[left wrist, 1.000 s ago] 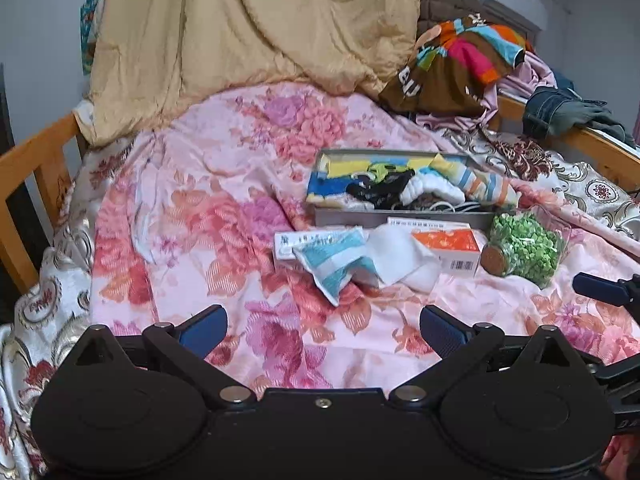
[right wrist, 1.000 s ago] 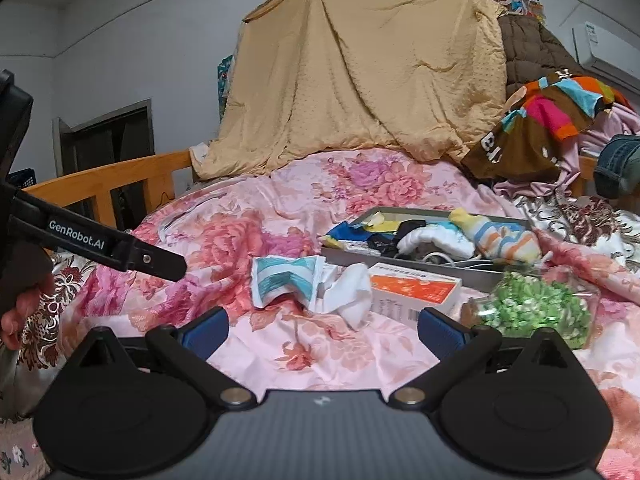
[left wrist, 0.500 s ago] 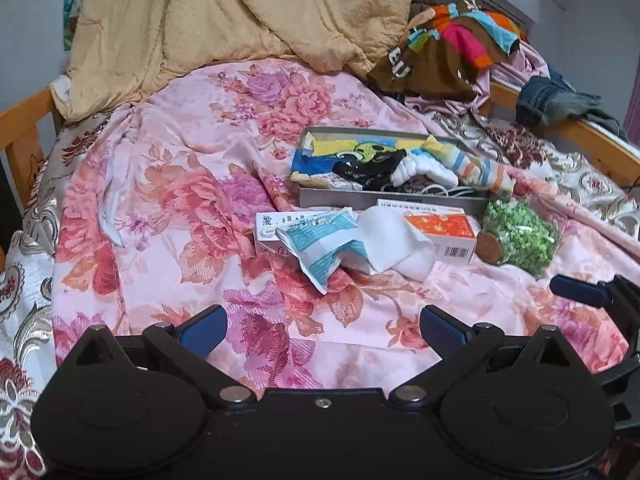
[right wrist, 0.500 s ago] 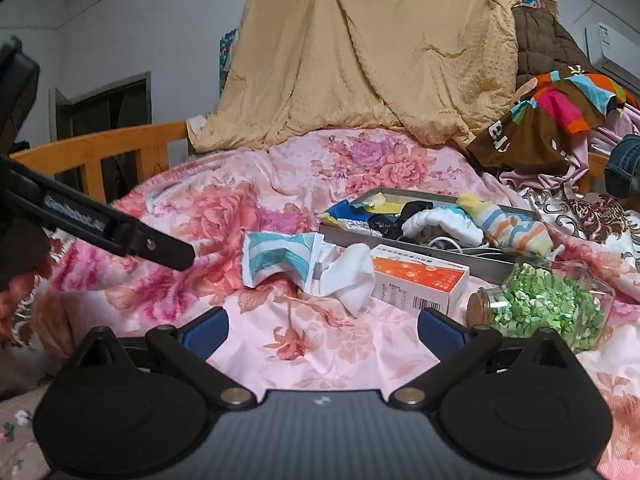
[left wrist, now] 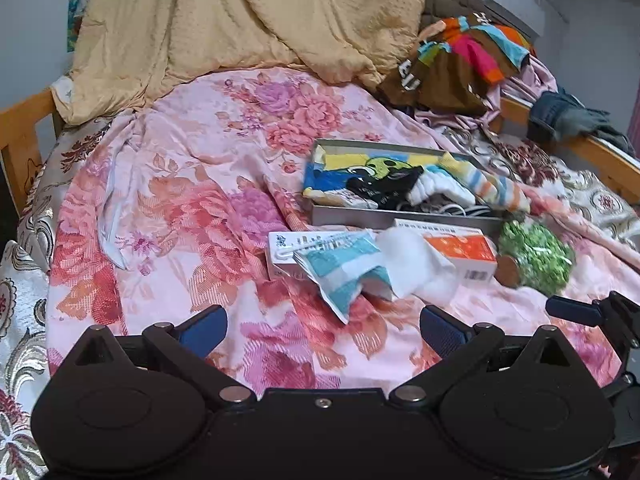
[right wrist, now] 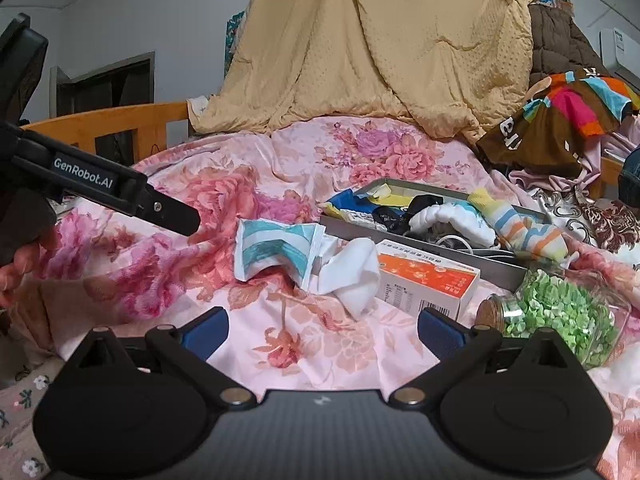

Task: Organize soft objects
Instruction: 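Approach the teal-and-white packet with the left gripper while the right approaches the white cloth, then grasp the teal-and-white packet with the left gripper while the right grasps the white cloth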

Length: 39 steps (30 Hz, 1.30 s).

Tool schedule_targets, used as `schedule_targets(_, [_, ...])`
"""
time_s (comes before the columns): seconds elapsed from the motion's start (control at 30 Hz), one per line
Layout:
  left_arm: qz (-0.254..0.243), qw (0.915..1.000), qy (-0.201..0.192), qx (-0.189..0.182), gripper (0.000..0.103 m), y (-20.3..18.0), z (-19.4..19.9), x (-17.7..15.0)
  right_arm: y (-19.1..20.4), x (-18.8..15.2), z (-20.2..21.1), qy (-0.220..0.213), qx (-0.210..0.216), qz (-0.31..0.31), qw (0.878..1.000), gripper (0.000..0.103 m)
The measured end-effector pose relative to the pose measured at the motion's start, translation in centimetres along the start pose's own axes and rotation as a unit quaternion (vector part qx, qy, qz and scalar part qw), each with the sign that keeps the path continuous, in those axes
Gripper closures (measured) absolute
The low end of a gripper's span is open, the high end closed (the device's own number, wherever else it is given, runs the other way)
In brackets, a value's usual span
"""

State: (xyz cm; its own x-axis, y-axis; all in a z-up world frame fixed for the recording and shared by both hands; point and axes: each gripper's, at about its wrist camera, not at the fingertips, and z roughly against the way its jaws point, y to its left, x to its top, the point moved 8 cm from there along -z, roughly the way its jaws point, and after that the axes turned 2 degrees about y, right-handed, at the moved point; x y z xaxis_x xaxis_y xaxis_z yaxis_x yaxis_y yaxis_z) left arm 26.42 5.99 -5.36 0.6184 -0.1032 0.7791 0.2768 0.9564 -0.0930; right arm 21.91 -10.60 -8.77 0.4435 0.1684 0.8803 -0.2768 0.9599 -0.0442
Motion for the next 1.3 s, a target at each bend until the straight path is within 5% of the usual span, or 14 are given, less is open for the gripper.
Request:
schedule_targets(0.77, [0.095, 0.9937, -0.05, -0.031, 0.001, 0.5, -8.0, 0.5, -5.3, 0.7, -6.0, -0.019, -0.117, 0.051, 0.992, 0.0])
schedule_targets(1.3, [0.137, 0.9859, -0.075, -0.06, 0.001, 1.4, -10.5, 0.5, -3.3, 1.9, -10.0, -0.028, -0.095, 0.154, 0.983, 0.0])
